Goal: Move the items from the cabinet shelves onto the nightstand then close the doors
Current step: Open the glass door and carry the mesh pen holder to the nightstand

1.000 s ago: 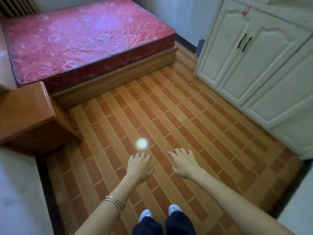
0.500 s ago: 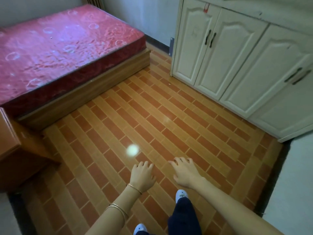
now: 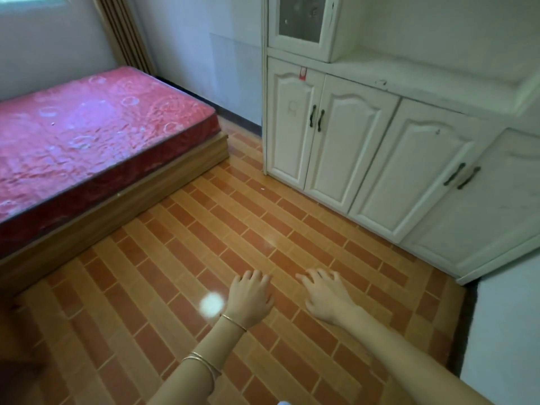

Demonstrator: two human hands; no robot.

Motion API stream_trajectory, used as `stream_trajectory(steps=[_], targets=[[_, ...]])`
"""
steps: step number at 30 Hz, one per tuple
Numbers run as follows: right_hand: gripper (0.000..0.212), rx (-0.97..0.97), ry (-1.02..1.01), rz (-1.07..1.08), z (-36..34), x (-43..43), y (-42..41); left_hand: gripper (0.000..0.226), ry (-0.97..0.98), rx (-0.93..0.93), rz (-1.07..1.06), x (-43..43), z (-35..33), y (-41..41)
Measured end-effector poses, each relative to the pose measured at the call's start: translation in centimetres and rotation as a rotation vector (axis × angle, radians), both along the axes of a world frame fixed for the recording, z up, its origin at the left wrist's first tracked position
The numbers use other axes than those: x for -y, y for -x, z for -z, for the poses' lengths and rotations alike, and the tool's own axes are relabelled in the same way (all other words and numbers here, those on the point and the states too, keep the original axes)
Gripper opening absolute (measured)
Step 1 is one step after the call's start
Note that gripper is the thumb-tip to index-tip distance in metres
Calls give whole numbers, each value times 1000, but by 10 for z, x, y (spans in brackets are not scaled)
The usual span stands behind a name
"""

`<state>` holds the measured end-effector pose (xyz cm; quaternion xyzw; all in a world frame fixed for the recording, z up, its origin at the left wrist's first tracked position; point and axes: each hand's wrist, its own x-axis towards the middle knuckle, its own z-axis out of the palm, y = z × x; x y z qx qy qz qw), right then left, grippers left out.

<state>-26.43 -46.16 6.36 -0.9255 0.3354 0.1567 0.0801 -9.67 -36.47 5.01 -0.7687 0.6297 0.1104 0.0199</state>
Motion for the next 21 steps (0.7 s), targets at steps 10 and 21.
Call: stream_trajectory(steps=[10, 21], targets=[[54, 34, -17, 78, 11, 72, -10, 52, -5, 12, 99, 83, 4, -25], [52, 145, 152, 159, -54, 219, -113, 51, 155, 33, 180, 243, -42, -139]])
